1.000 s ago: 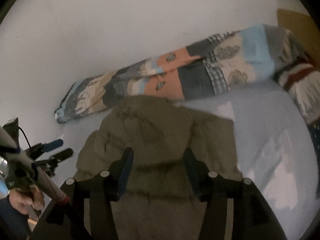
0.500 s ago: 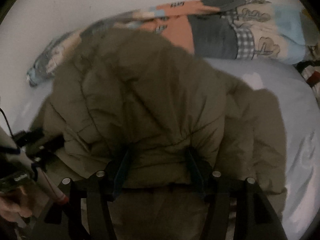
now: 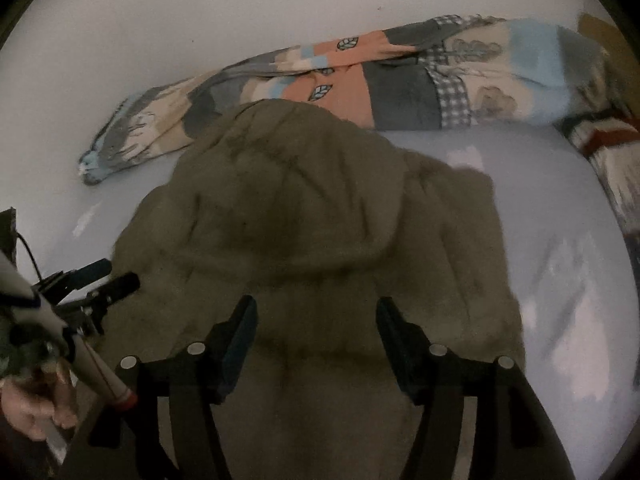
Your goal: Fold large clothes
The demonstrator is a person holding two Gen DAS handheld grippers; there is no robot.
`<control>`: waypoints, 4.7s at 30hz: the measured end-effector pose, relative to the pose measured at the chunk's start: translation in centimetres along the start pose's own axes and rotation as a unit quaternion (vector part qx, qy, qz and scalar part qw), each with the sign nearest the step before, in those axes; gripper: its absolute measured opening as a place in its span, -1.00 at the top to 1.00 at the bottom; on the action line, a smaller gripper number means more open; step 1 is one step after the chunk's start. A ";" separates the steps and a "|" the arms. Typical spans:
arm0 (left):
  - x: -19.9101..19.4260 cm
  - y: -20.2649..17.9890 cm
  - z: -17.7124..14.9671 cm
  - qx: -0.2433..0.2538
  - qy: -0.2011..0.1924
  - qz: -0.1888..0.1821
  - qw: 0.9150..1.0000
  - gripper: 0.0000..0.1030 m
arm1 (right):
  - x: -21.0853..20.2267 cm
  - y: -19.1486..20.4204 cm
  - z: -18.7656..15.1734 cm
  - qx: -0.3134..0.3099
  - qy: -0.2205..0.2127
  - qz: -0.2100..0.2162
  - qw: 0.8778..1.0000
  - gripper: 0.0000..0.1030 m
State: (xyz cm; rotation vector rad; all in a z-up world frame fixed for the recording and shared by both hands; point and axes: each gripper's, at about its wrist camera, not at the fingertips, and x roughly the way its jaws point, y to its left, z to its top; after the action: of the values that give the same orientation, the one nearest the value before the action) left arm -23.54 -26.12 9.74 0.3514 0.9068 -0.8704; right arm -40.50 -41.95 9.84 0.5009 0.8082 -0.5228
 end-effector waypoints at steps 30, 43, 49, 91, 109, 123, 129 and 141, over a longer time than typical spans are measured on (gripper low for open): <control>-8.2 -1.5 -26.4 0.002 -0.018 0.147 0.989 -0.39 | -11.6 1.2 -27.3 0.022 0.017 -0.052 0.998 -0.36; -7.4 -1.9 -26.9 0.027 -0.039 0.166 0.985 -0.53 | -9.5 1.4 -28.0 0.015 0.033 -0.068 0.997 -0.53; -7.3 -1.8 -26.8 0.029 -0.040 0.171 0.984 -0.55 | -9.3 1.8 -28.3 0.007 0.029 -0.076 0.997 -0.57; -7.6 -2.6 -27.4 0.053 -0.053 0.188 0.979 -0.56 | -14.2 -3.9 -27.2 0.138 -0.051 -0.047 0.988 -0.62; -14.3 12.1 -25.0 -0.232 -0.047 0.124 0.964 -0.56 | -18.4 -13.0 -29.8 0.334 -0.106 -0.055 0.935 -0.63; -10.3 16.8 -28.0 -0.371 0.013 0.033 0.928 -0.55 | -16.3 -13.5 -30.6 0.371 -0.080 -0.006 0.925 -0.63; -10.1 16.1 -27.8 -0.367 0.007 0.043 0.929 -0.55 | -15.3 -13.5 -31.1 0.383 -0.067 0.008 0.921 -0.63; -10.1 14.4 -28.9 -0.367 -0.004 0.018 0.930 -0.55 | -13.8 -12.7 -30.9 0.378 -0.051 0.034 0.924 -0.66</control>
State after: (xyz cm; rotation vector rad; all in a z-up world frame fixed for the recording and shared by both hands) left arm -31.01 5.28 -0.37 -0.2860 1.1432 -0.4445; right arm -72.90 -29.74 -0.47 1.1980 0.4610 -0.7889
